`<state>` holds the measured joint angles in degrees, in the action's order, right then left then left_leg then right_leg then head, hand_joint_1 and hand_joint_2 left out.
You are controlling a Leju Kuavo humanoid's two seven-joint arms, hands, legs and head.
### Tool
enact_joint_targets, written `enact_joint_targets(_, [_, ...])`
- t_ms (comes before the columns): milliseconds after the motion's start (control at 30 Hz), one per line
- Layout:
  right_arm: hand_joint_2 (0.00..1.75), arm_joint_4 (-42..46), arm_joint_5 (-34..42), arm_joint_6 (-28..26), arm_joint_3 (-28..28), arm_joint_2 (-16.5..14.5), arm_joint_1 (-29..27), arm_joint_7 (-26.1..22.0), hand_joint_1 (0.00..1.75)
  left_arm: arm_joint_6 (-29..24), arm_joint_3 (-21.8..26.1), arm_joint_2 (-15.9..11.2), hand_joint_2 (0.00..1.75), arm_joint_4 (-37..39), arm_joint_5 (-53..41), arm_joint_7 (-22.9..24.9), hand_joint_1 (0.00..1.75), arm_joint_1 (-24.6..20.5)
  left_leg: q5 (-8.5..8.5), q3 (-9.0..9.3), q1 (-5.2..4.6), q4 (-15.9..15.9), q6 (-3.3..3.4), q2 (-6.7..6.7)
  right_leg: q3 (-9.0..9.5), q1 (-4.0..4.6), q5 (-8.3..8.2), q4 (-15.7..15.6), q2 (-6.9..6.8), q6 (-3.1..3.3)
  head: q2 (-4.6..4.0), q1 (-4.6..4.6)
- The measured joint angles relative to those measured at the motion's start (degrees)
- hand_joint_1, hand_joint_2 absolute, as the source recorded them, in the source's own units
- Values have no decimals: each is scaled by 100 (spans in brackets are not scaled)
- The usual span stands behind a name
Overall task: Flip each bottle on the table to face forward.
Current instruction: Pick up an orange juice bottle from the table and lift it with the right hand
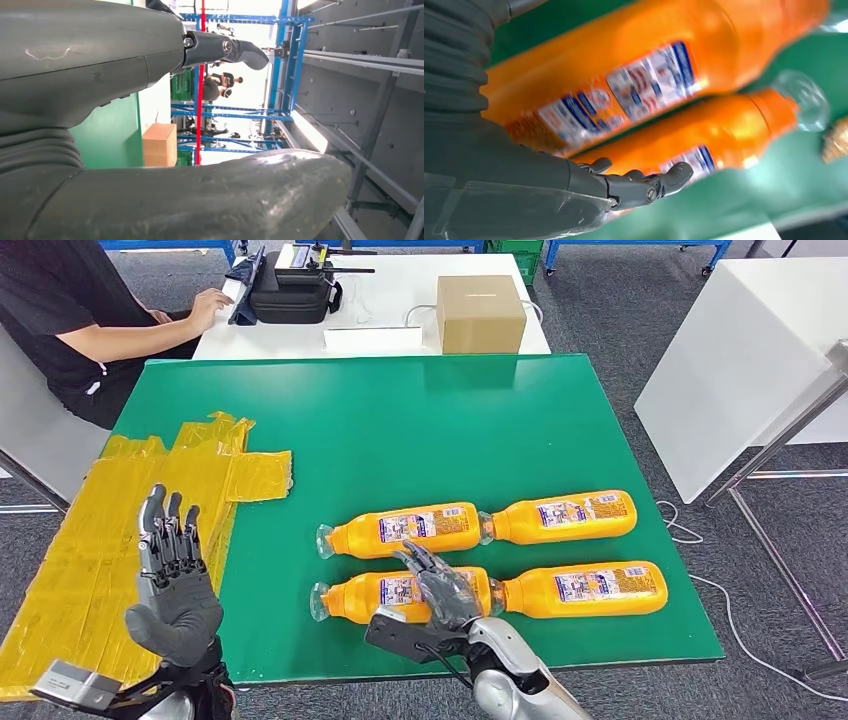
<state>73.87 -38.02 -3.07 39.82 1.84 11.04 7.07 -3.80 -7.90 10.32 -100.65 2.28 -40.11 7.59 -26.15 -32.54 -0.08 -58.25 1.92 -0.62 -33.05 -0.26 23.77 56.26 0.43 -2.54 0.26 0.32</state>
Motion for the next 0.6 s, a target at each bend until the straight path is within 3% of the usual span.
enact_joint_targets(600, [175, 179, -640, 1156, 590, 461, 309, 1340, 0, 31, 323, 61, 0, -16, 139, 40, 0, 26, 0, 26, -1, 0, 0, 0, 23, -1, 0, -2, 0, 0, 0, -1])
